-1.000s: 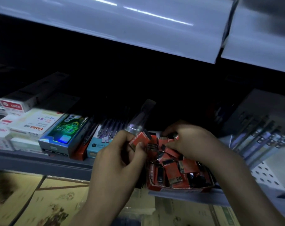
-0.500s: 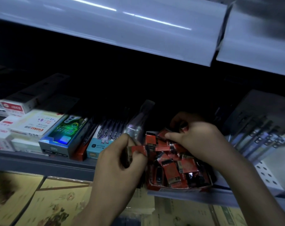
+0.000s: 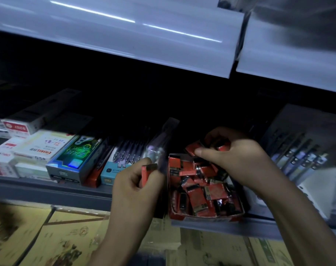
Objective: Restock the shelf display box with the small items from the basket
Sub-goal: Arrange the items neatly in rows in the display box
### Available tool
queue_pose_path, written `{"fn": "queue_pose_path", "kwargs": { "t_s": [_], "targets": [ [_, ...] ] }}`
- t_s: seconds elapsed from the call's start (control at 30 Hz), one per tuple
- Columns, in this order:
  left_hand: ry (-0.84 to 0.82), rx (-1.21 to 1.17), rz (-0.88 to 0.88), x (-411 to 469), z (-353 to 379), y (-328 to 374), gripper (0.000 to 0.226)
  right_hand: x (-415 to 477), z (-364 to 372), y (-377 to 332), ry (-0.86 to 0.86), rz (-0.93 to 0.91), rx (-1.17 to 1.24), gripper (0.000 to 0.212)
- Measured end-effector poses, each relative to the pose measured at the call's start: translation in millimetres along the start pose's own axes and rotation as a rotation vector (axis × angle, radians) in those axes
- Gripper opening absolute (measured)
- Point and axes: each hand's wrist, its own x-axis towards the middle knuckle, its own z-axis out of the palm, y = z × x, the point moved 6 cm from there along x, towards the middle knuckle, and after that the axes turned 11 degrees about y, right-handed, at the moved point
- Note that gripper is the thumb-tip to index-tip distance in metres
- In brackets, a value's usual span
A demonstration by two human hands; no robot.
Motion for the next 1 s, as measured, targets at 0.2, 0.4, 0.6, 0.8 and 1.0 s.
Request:
{"fn": "queue_pose_path", "kwargs": {
  "t_s": [0.2,0.4,0.6,0.8,1.0],
  "targets": [
    [-0.067,0.021,0.034,-0.3,6.1,-2.7,0.045,1.8,3.2,4.1,0.032,0.004,-0.062,0.024],
    [-0.142,-0.080,-0.073,3.2,10.8,-6.8,0.015,-5.6,5.3,1.5,-0.113,0.075,0.290,0.016],
    [-0.212,-0.075,-0.055,1.5,12.3,2.4,0.022,-22.7,26.2,-23.0,-0.329,0.085,0.533,0.025],
    [-0.203,-0.230,-0.267,-0.5,9.3,1.1,0.036,-24.7,37.7,-25.7,-0.362,0.110,0.583,0.024],
    [-0.196,-0.392,-0.434,-1.7,5.6,-1.4,0.029,-19.2,37.0,-34.2,-0.316,0.061,0.650,0.023]
  ]
}}
